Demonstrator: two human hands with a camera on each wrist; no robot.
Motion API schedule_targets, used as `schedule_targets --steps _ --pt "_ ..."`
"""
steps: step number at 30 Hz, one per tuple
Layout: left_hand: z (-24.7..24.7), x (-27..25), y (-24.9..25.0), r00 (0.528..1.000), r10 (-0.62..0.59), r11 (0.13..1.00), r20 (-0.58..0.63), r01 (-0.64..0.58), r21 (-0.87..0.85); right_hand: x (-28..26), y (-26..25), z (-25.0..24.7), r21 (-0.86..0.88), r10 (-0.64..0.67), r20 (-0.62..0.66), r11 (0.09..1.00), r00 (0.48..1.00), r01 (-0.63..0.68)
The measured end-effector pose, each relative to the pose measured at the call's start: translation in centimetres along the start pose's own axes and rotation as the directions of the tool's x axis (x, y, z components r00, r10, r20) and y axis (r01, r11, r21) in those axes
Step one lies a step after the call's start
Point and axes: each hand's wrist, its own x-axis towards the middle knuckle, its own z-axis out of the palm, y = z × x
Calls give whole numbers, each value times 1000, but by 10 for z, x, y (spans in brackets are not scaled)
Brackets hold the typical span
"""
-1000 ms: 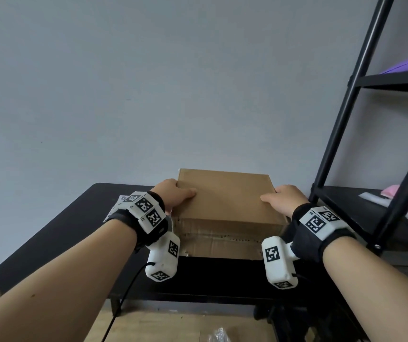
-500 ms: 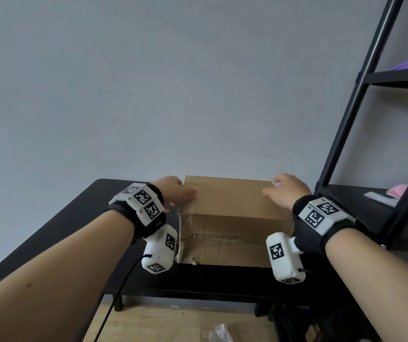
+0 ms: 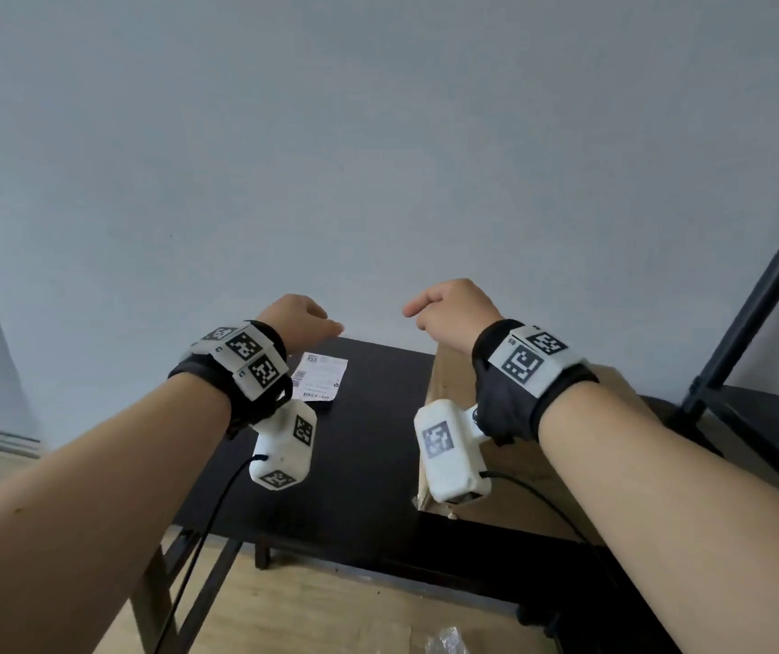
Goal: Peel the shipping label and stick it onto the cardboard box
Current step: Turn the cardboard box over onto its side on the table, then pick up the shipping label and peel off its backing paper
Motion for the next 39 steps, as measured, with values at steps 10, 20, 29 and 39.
schedule_targets --steps 10,20,29,39 --pt "8 32 -72 989 -123 992 83 124 -15 59 4 112 28 194 315 977 929 -213" --pt "25 55 -95 966 -175 983 192 182 -19 70 15 155 27 446 487 851 751 -524" --pt "31 55 -99 970 -154 987 189 162 -24 74 23 170 209 436 294 839 850 -503" --pt "9 42 -88 997 -33 995 -77 25 -100 60 -2 134 105 191 -16 976 981 -189"
